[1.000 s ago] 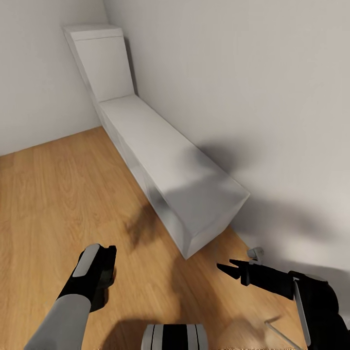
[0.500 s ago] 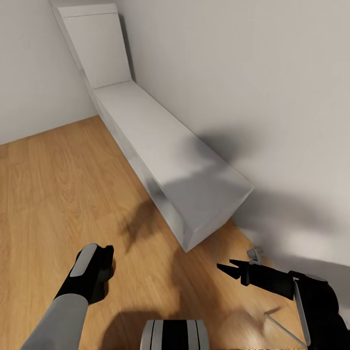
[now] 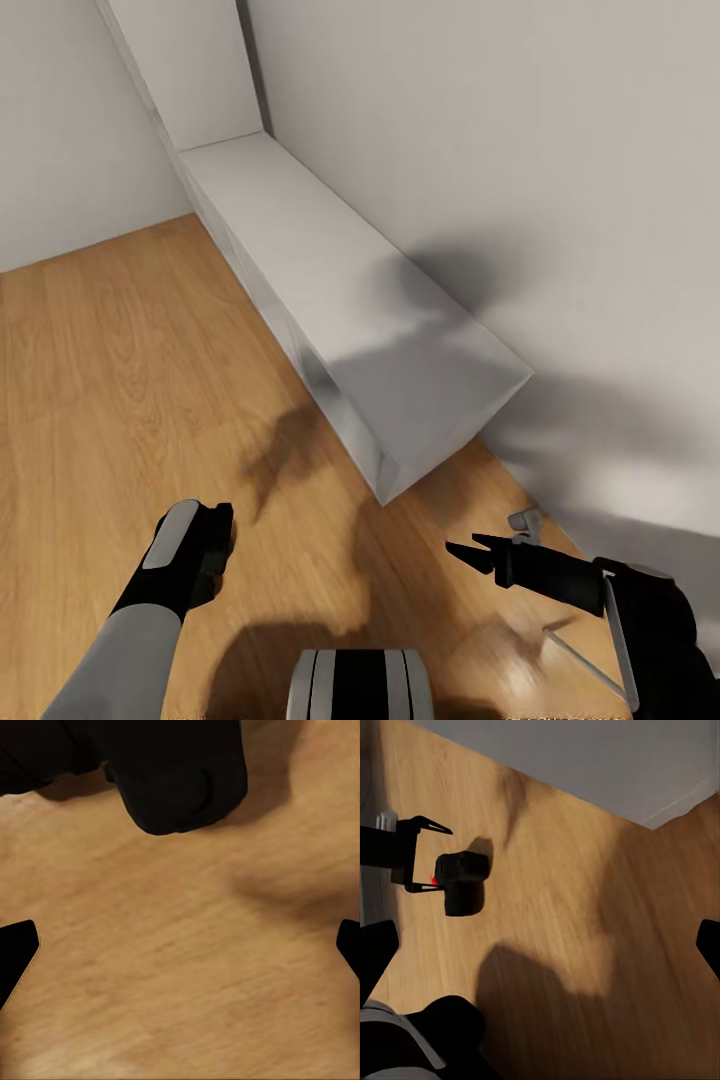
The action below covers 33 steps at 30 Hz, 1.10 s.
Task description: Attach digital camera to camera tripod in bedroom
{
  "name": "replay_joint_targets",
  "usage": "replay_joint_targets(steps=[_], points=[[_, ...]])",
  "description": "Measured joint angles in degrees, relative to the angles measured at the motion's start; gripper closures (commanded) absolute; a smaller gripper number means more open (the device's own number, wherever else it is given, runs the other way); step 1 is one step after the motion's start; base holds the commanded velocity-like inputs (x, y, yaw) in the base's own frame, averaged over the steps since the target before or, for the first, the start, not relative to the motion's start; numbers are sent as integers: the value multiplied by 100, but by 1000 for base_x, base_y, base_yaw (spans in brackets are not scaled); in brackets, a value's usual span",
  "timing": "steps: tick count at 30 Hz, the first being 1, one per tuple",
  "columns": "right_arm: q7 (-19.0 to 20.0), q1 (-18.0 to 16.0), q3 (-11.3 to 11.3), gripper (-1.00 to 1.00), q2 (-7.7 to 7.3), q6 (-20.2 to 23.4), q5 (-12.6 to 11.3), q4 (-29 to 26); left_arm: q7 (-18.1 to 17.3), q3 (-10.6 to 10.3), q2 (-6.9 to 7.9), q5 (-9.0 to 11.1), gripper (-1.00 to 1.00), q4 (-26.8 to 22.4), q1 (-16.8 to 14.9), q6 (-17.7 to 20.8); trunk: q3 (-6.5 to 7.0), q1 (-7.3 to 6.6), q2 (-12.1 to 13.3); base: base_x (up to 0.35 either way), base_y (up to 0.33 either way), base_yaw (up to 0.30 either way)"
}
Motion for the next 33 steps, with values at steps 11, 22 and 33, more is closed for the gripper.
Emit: replay_joint_targets(steps=[11,22,33], points=[[0,0,0,-100,-7,0,-1,0,-1,4,0,253,-100,-30,1,0,-178,20,-11,0,0,0],[6,0,0,-100,-7,0,1,0,-4,3,0,509,-100,-36,0,-4,-178,20,-11,0,0,0],[5,0,0,-100,-7,0,-1,0,-17,3,-2,531,-100,36,-150,-7,-178,20,-11,0,0,0]])
